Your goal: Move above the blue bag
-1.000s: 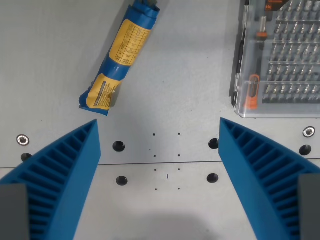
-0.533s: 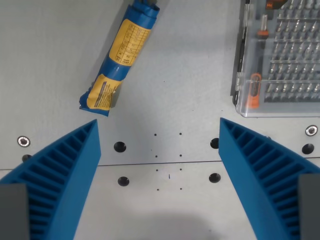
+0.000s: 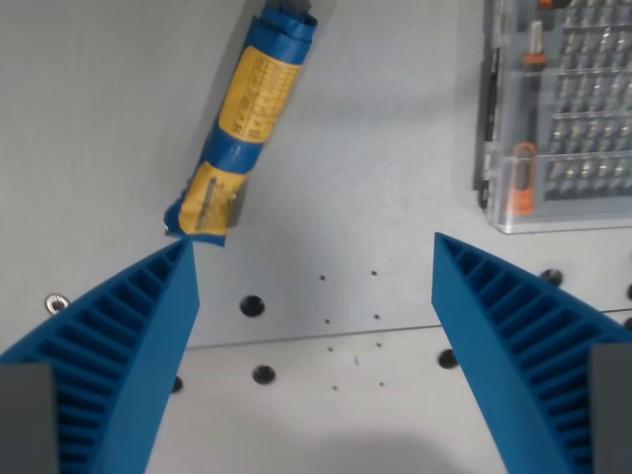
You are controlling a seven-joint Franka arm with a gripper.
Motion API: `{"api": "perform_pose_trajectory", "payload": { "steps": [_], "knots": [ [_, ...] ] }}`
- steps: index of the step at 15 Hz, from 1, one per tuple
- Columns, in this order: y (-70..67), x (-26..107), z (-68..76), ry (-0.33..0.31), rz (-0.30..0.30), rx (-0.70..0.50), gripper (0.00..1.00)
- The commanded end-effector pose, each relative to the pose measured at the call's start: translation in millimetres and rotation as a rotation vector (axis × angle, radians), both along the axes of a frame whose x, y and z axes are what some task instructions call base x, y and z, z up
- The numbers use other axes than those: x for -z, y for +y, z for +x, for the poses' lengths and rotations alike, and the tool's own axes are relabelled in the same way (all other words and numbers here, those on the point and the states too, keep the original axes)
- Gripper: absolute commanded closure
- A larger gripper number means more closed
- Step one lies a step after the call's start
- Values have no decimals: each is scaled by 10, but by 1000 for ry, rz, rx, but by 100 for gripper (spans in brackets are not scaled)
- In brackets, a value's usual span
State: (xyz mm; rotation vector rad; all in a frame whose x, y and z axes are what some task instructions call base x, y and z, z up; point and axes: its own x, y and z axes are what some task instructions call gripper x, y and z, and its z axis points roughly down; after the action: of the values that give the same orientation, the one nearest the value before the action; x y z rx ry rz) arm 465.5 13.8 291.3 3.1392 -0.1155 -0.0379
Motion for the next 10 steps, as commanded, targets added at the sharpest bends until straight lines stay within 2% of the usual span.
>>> {"api": "perform_pose_trajectory", "payload": {
  "steps": [1,10],
  "knots": [
    [63,122,-27,-79,-4,160,0],
    [176,530,-3,-88,1,329,0]
  ]
}}
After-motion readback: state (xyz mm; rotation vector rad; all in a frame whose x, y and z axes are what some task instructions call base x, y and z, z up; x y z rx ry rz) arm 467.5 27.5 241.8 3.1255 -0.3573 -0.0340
